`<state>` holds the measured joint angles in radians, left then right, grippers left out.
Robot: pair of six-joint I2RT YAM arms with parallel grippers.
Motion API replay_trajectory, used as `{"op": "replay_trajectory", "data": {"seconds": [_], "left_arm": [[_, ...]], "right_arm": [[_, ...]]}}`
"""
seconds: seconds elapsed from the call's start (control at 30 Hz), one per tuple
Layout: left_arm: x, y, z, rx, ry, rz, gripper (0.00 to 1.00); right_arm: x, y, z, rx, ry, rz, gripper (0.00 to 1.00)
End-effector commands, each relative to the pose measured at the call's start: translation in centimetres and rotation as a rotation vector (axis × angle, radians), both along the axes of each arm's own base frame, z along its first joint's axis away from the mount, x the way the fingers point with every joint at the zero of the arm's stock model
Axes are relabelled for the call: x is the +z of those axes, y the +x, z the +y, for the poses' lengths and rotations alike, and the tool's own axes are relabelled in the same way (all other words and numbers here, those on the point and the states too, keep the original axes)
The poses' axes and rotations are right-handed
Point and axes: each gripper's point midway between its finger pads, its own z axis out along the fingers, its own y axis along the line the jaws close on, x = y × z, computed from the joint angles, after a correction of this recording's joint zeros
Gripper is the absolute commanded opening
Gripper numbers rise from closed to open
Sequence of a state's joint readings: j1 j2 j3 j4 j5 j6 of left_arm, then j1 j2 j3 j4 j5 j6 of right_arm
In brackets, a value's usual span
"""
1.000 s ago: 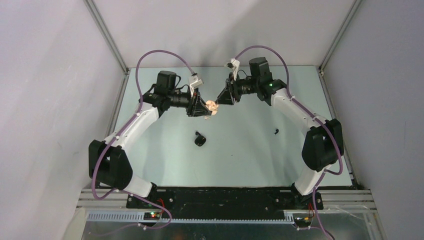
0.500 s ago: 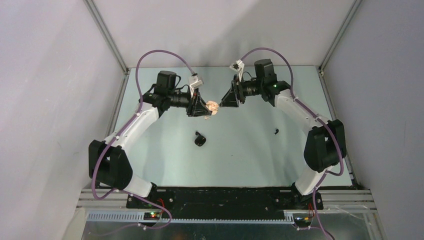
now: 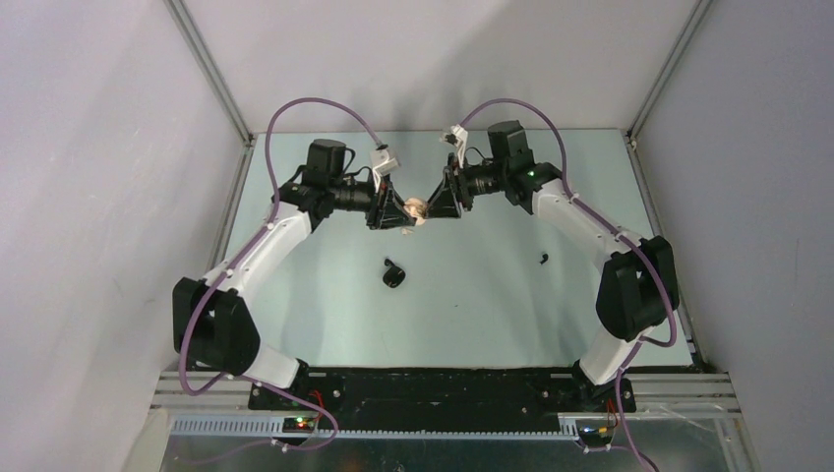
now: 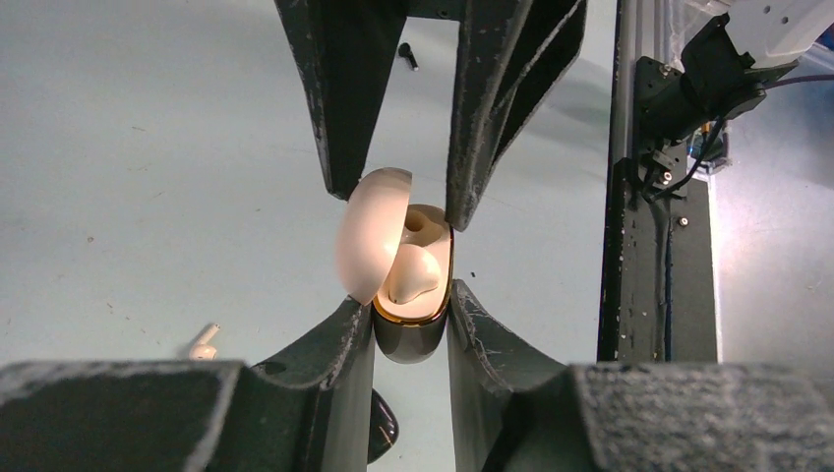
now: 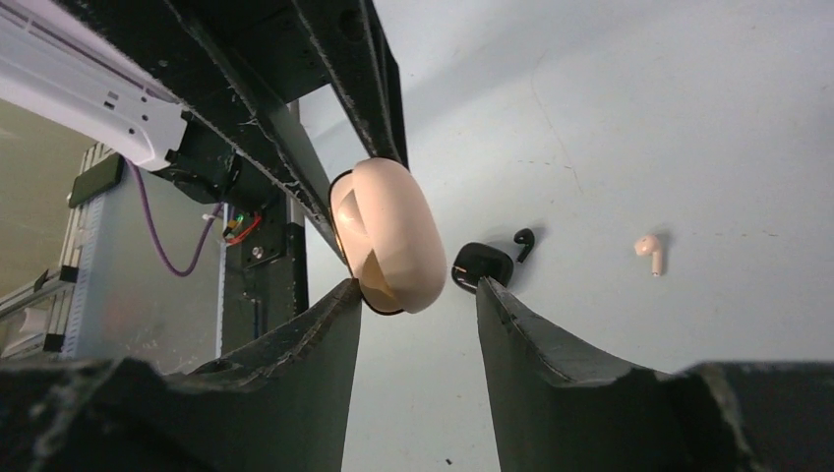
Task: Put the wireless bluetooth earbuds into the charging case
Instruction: Open the charging case.
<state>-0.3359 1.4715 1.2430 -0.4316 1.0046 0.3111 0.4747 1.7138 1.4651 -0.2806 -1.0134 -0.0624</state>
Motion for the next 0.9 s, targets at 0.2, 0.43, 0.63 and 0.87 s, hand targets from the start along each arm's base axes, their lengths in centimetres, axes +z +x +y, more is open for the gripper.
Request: {"op": "replay_trajectory", "data": {"seconds": [0.2,0.43,0.63,0.87], "left_arm": [[1.7,-0.6,0.0,-0.027,-0.015,-0.117,0.0],[1.8,-0.8,0.0,-0.032,-0.016,-0.122,0.0],[1.8,-0.8,-0.1,-0.038,-0.018,-0.123,0.0],[1.3,-0.6,-0.1,-0.026,-0.011,-0.098,0.0]], "right_arm": [[2.1,2.0,0.3,-0.068,0.014,-0.072,0.5],[2.1,1.8,0.7,-0.051,0.026,-0.065,0.36],[1.9,1.8,0.9,-0.041,0.027,-0.059,0.26],[2.1,1.3,1.4,-0.011,0.037,-0.08,0.02]]}}
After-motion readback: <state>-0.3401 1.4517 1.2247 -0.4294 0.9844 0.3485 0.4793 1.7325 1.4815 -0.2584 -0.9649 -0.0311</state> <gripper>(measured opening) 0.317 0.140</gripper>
